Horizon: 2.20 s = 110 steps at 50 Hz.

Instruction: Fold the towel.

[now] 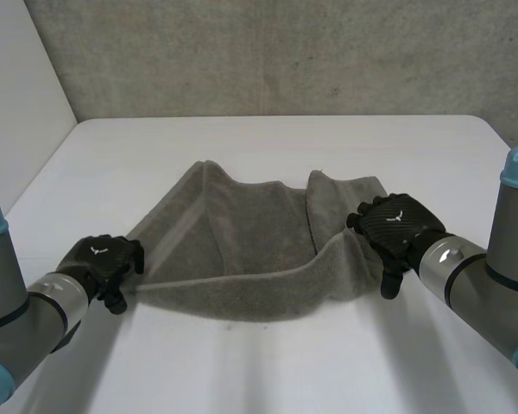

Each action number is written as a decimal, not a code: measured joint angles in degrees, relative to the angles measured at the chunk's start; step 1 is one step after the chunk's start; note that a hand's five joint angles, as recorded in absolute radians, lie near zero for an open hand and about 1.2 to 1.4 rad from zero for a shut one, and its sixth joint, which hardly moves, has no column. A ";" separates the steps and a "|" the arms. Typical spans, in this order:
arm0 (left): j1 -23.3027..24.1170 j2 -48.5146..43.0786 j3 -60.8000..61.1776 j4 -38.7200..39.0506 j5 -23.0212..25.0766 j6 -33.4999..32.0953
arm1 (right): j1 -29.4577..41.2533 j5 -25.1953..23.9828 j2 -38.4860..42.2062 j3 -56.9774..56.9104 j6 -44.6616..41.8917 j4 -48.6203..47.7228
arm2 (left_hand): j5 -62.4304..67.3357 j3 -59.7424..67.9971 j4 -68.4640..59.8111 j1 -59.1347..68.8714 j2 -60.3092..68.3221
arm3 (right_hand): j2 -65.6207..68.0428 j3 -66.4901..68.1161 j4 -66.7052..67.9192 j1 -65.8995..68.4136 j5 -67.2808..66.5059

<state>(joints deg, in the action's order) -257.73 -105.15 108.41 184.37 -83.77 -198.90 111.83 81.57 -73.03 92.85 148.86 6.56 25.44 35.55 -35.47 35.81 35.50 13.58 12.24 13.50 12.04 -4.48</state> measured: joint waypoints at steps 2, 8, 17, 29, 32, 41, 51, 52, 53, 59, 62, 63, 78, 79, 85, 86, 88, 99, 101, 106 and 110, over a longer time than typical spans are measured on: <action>0.02 -0.48 -0.03 0.75 0.00 0.00 | -0.03 0.00 0.00 0.12 0.01 -0.06 | 0.00 0.00 0.00 0.00 0.00 | 0.00 0.00 0.00 0.00 0.00; 0.11 -2.41 0.00 2.32 0.01 0.00 | -0.20 0.00 0.05 0.38 0.03 -0.56 | 0.00 0.00 0.00 0.00 0.00 | 0.00 0.00 0.00 0.00 0.00; 0.30 -5.28 -0.32 2.99 0.04 0.00 | -0.50 0.02 0.10 0.37 0.12 -1.43 | 3.92 4.03 -3.88 4.09 4.10 | 0.00 0.00 0.00 0.00 0.00; 1.12 -6.47 -1.58 5.30 0.07 -0.01 | -1.71 -1.23 0.55 -4.18 0.04 -1.57 | 32.27 32.68 -32.80 30.63 32.92 | 0.26 0.90 0.39 0.23 -0.22; 1.21 -5.28 -1.47 5.62 0.04 -0.01 | -1.99 -3.38 1.60 -7.78 -0.57 -0.93 | 33.16 33.57 -33.73 31.31 33.81 | 2.01 3.85 2.37 1.04 -2.06; 1.26 -2.14 0.21 5.63 0.00 0.02 | -2.11 -12.04 11.11 -23.41 -4.86 10.57 | 33.56 33.92 -34.21 31.63 34.18 | 9.67 11.70 10.55 8.44 -8.59; 0.45 0.23 0.97 5.54 0.00 0.07 | -3.44 -13.56 22.27 -34.82 -4.04 24.11 | 33.56 33.93 -34.29 31.63 34.19 | 9.69 11.74 10.72 8.48 -9.00; 0.36 0.72 0.93 5.54 0.00 0.07 | -3.67 -13.56 22.48 -34.91 -3.88 24.14 | 33.56 33.93 -34.29 31.63 34.19 | 9.69 11.74 10.72 8.48 -9.01; 0.29 1.19 0.90 5.53 0.01 0.06 | -4.03 -13.56 22.74 -34.95 -3.66 24.14 | 33.56 33.94 -34.29 31.63 34.19 | 9.69 11.75 10.72 8.48 -9.05; 0.08 5.12 0.95 5.19 0.01 0.01 | -5.35 -13.75 23.62 -34.61 -3.50 22.97 | 33.56 33.94 -34.30 31.63 34.19 | 11.76 13.67 12.72 10.19 -10.71; 0.12 7.25 1.22 5.02 0.02 0.02 | -5.62 -14.11 24.28 -34.54 -3.99 22.06 | 33.56 33.94 -34.30 31.63 34.19 | 13.49 15.21 14.09 11.32 -11.98; 0.13 7.61 1.30 4.99 0.02 0.02 | -5.64 -14.28 24.47 -34.54 -4.18 21.84 | 33.56 33.94 -34.30 31.63 34.19 | 13.59 15.27 14.12 11.32 -12.06; 0.15 10.80 1.85 5.22 0.06 -0.09 | -4.26 -19.50 27.78 -34.67 -8.68 20.86 | 33.56 33.97 -34.32 31.63 34.22 | 35.80 36.23 34.93 30.07 -31.88; 0.00 10.64 1.55 5.35 0.05 -0.14 | -4.15 -19.55 27.82 -34.94 -8.86 20.88 | 33.56 33.98 -34.32 31.63 34.23 | 41.56 42.66 40.60 35.00 -37.70; -0.90 7.12 -4.17 6.77 0.01 -0.56 | -3.99 -17.87 26.83 -39.89 -8.53 19.65 | 33.56 34.06 -34.32 31.98 34.26 | 53.56 55.34 54.61 43.98 -51.05; -0.95 6.11 -5.96 7.00 -0.01 -0.66 | -3.92 -16.96 26.56 -41.23 -8.31 18.84 | 33.56 34.07 -34.32 31.98 34.26 | 53.56 55.35 54.62 43.98 -51.05; -0.94 3.98 -10.25 7.47 -0.03 -0.90 | -3.73 -14.90 25.91 -43.91 -7.69 16.59 | 33.56 34.12 -34.32 32.00 34.27 | 53.56 55.35 54.62 43.98 -51.07; 1.69 -4.32 -44.72 12.58 -1.60 -0.71 | -0.49 1.26 13.27 -44.54 3.09 -21.23 | 33.62 34.15 -34.33 32.16 34.30 | 53.58 55.61 54.67 43.98 -51.12; 2.45 -4.81 -49.85 15.58 -2.70 0.04 | -0.06 3.57 9.44 -39.85 4.50 -29.92 | 33.89 34.15 -34.33 32.16 34.30 | 53.58 55.61 54.67 43.98 -51.12; 3.24 -4.69 -52.35 20.10 -4.53 1.82 | 0.28 5.29 4.84 -31.63 5.20 -38.07 | 34.01 34.15 -34.33 32.43 34.30 | 53.58 55.61 54.67 43.98 -51.24; 3.40 -3.73 -45.21 21.78 -4.98 3.12 | 0.29 5.06 2.92 -23.52 4.74 -37.31 | 34.04 34.15 -34.33 32.43 34.30 | 53.85 55.62 54.68 43.98 -51.29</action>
<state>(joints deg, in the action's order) -254.34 -108.88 63.19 206.15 -88.75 -195.77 112.13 86.63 -70.11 69.33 153.60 -30.75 59.47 69.70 -69.80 68.24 69.80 67.44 67.86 68.18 56.02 -55.77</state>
